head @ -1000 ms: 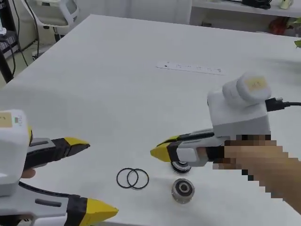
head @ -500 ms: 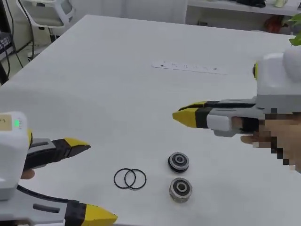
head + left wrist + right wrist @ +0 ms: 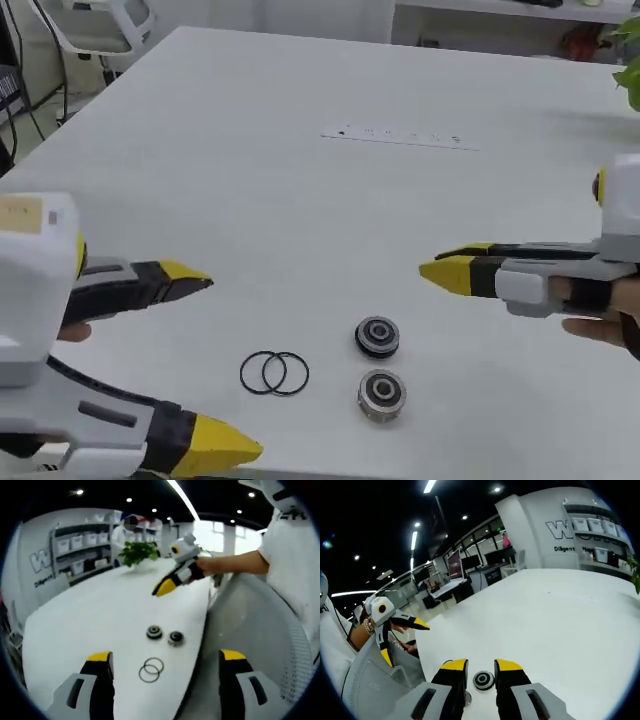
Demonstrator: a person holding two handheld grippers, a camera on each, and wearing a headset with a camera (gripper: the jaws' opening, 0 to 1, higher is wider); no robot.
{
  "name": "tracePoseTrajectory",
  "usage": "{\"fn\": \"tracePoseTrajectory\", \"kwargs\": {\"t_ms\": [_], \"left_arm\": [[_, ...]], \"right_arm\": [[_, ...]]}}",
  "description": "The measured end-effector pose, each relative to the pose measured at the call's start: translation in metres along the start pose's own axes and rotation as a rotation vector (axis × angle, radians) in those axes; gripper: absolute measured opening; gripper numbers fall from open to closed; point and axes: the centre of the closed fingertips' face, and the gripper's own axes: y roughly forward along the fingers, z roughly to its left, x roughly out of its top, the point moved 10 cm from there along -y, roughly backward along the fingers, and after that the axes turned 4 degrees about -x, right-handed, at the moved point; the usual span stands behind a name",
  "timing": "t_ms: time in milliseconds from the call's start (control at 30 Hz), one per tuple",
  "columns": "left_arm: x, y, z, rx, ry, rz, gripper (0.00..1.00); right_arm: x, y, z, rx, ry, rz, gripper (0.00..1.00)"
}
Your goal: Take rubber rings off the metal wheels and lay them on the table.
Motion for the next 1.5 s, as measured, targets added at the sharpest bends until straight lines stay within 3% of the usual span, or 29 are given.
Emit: {"fn": "tracePoseTrajectory", "kwargs": {"t_ms": [100,267,500,633,933,1167,1333,1400,1433,1500], "left_arm": [[0.025,0.005,0.001,-0.028,0.093,-0.025,0.84],[0.057,0.012,0.005,-0.060,0.178,-0.063,0.83],[0.076,0.030,0.016,-0.082,0.225,-0.088,0.79],[0.086,0.046,0.024,-0.085,0.255,-0.129,0.72],[0.099,0.083,0.036,-0.080,0.289,-0.188,0.65],[0.091,0.107,0.049,-0.048,0.251,-0.218,0.56],[0.063,0.124,0.055,-0.031,0.181,-0.194,0.51],[0.046,0.129,0.057,0.009,0.187,-0.159,0.46],[0.037,0.131,0.058,0.026,0.208,-0.112,0.43],[0.027,0.136,0.056,-0.004,0.223,-0.056,0.39]], "right_arm": [[-0.002,0.003,-0.001,0.012,0.007,-0.007,0.16],[-0.008,0.008,-0.004,0.015,0.008,0.016,0.15],[-0.018,0.016,-0.006,0.016,0.005,0.064,0.14],[-0.024,0.020,-0.007,0.013,-0.012,0.099,0.14],[-0.032,0.025,-0.006,0.019,-0.052,0.160,0.15],[-0.035,0.026,-0.008,0.017,-0.053,0.168,0.15],[-0.037,0.027,-0.008,0.013,-0.062,0.177,0.16],[-0.038,0.028,-0.008,0.010,-0.068,0.181,0.15],[-0.039,0.028,-0.009,0.008,-0.069,0.181,0.15],[-0.041,0.030,-0.009,0.002,-0.073,0.184,0.16]]}}
